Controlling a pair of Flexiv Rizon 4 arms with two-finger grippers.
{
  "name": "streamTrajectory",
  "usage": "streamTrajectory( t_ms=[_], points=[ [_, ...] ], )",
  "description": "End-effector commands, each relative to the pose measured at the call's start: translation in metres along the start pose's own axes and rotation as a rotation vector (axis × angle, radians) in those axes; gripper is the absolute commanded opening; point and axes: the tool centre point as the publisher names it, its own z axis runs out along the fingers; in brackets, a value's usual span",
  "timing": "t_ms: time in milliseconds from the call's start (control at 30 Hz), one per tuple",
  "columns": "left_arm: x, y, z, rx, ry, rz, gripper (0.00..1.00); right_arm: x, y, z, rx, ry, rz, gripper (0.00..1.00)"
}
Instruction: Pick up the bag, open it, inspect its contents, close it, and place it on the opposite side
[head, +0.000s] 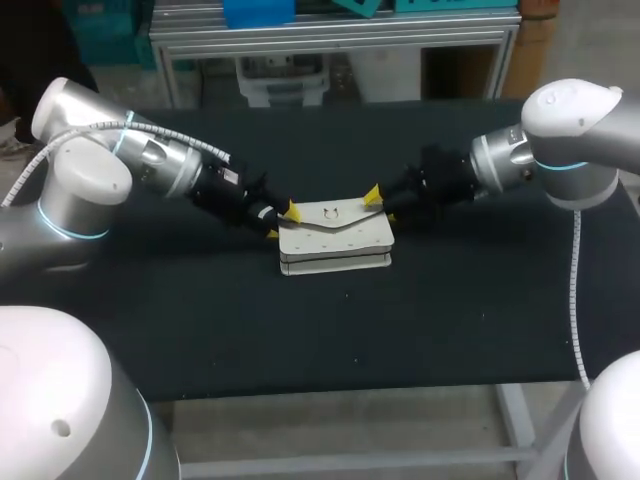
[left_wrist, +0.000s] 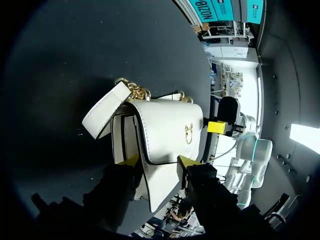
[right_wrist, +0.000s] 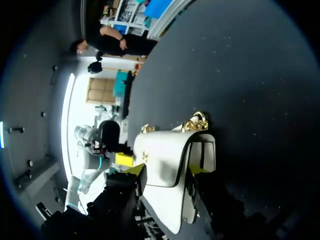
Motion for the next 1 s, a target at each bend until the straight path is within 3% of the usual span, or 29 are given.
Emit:
streamTrajectory(
  t_ms=[33,67,433,467,500,533,600,700,733,767,800,833,1000],
  points=[
    [-0.0028,-0.0048,0.0061,0.002,0.004,-0.006,0.2,-0.0036,0.0089,0.0066,0.024,0.007,0.001,0.0],
    [-0.0036,-0.0054,0.0064,0.001,0.004,-0.007,0.0,-0.0043,0.0086,0.0077,0.028,0.008,0.001,0.0],
    [-0.0046,-0.0027,0.0028,0.012,-0.003,0.003,0.0,-0.0076,0.0033,0.0059,0.04,0.023,-0.007,0.01],
    [-0.004,-0.0026,0.0024,0.013,-0.003,0.006,0.0,-0.0074,0.0032,0.0055,0.04,0.023,-0.008,0.29],
    [-0.0035,-0.0025,0.0023,0.019,-0.004,0.009,0.2,-0.0072,0.0033,0.0052,0.04,0.024,-0.009,0.42],
    [-0.0029,-0.0027,0.0026,0.021,-0.005,0.009,0.26,-0.0071,0.0033,0.0051,0.04,0.023,-0.01,0.48],
    [-0.0023,-0.0047,0.0037,0.021,-0.005,0.01,0.33,-0.0071,0.0035,0.0049,0.04,0.022,-0.011,0.78],
    [-0.0027,-0.0079,0.0062,0.018,-0.007,0.007,0.29,-0.0073,0.0038,0.0047,0.041,0.023,-0.012,0.76],
    [-0.0029,-0.0086,0.0069,0.018,-0.007,0.006,0.27,-0.0073,0.0039,0.0048,0.041,0.023,-0.012,0.61],
    [-0.003,-0.0094,0.0074,0.018,-0.008,0.005,0.09,-0.0076,0.0042,0.0051,0.041,0.022,-0.013,0.35],
    [-0.0032,-0.0102,0.008,0.018,-0.009,0.003,0.0,-0.0077,0.0045,0.0053,0.041,0.021,-0.015,0.16],
    [-0.0032,-0.0108,0.0084,0.017,-0.009,0.003,0.0,-0.0079,0.0047,0.0057,0.042,0.019,-0.017,0.0],
    [-0.004,-0.0121,0.0092,0.02,-0.014,-0.001,0.0,-0.0095,0.0049,0.0085,0.05,0.014,-0.022,0.0]
  ],
)
